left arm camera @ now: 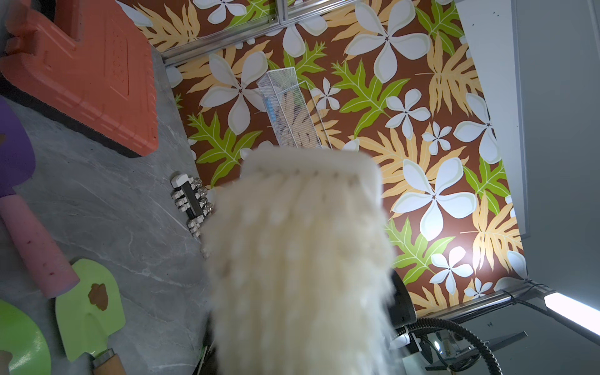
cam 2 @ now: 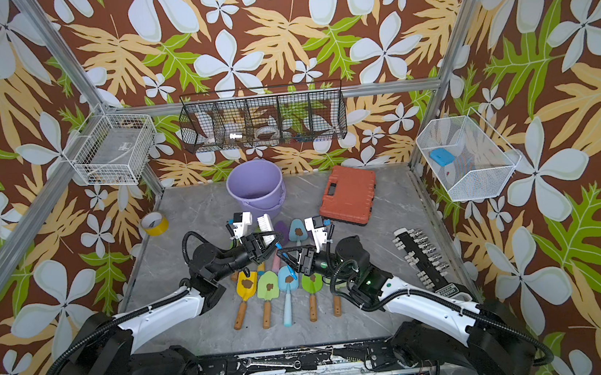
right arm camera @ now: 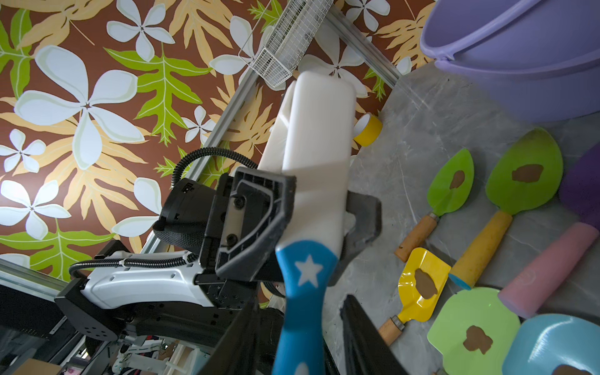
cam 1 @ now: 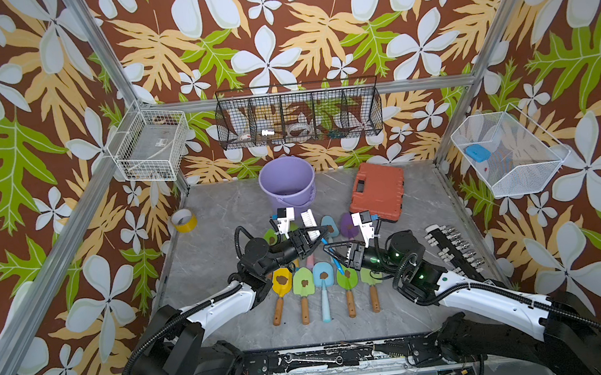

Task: Brush the soil off the hand trowel and place it into the bucket
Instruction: Pick up the brush from the center of the board.

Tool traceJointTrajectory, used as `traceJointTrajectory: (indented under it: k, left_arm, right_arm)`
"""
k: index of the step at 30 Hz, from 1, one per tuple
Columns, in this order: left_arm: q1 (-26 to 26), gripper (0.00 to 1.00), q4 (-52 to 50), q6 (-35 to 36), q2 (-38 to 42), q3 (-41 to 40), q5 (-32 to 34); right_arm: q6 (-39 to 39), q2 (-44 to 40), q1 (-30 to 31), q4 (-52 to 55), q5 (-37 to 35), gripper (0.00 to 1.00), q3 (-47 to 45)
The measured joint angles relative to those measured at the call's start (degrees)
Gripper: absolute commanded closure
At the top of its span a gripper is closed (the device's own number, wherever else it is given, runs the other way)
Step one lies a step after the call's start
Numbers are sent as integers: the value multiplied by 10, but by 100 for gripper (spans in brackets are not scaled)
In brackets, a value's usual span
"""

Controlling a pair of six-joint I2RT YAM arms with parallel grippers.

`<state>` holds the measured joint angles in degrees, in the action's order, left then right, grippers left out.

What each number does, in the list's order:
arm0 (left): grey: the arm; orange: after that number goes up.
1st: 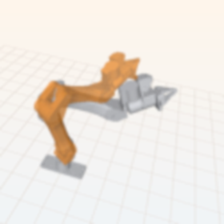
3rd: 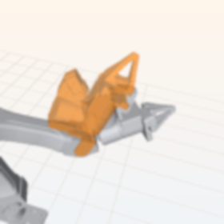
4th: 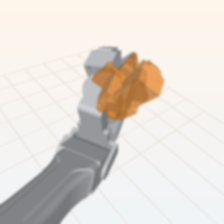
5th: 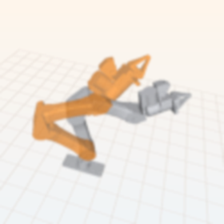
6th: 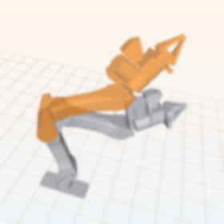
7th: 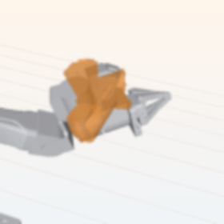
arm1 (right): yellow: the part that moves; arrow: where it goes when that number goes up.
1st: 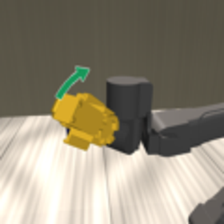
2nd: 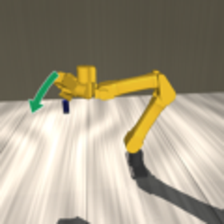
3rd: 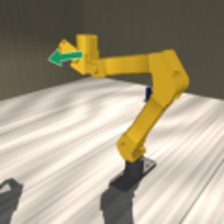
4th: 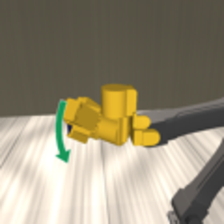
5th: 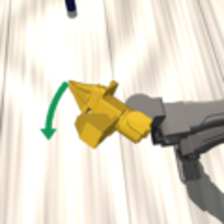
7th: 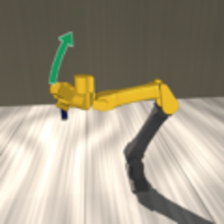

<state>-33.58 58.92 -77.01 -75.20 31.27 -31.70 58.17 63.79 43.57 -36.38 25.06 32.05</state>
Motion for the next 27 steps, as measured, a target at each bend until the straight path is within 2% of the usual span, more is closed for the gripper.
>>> traceJointTrajectory:
  k: [14, 27]
  left_arm:
    - [0, 88, -11, -13, 44, -41, 82]
    - [0, 89, -12, -21, 50, -47, 106]
  right_arm:
    - [10, 24, 11, -2, 0, 61, 18]
    - [4, 47, 31, -2, -10, 63, 23]
